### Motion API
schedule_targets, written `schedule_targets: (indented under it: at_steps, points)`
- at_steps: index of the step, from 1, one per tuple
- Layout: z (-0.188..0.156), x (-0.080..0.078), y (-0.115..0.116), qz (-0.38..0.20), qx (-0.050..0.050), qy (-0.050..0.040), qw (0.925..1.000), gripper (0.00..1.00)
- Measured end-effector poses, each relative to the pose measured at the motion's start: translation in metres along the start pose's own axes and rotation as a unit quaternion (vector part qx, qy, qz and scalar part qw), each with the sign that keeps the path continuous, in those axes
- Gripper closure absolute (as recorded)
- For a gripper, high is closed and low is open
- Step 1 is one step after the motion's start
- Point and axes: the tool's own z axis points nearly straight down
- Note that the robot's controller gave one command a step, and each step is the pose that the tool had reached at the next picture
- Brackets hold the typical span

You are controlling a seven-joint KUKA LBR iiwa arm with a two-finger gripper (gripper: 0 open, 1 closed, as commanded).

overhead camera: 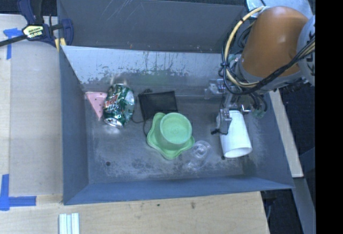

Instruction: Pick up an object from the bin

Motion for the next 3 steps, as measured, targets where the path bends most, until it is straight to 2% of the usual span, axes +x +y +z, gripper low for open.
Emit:
schedule_targets:
  at_steps: [1,2,3]
  points:
    - [-0.005,-0.001,0.0,-0.001,0.0,-0.0043,1.0,0.0]
    - [0.029,0.025,-0.051,-0.076,0.001,-0.0045,0.9971,0.0]
    - [0.057,0.046,-0.074,0.043,-0.001,-0.005,0.9991,0.0]
